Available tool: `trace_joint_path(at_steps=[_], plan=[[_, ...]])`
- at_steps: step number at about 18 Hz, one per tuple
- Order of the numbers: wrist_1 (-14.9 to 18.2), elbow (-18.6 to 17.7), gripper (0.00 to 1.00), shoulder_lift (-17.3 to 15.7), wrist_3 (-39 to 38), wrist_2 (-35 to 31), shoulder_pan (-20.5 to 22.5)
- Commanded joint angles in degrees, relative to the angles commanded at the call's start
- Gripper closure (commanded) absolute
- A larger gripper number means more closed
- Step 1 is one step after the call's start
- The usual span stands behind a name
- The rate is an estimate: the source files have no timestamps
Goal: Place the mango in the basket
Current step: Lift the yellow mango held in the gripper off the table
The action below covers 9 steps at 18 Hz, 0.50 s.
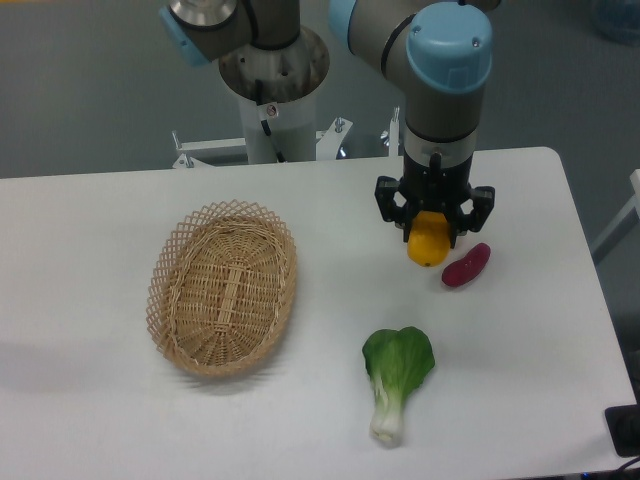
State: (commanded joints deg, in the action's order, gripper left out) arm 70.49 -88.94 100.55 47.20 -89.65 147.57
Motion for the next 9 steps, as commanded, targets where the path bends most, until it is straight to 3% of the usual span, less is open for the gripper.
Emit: trace_joint_path(at_steps=[9], plan=[[-0.1, -2.6, 0.52, -2.4, -1.9, 0.3, -2.3]])
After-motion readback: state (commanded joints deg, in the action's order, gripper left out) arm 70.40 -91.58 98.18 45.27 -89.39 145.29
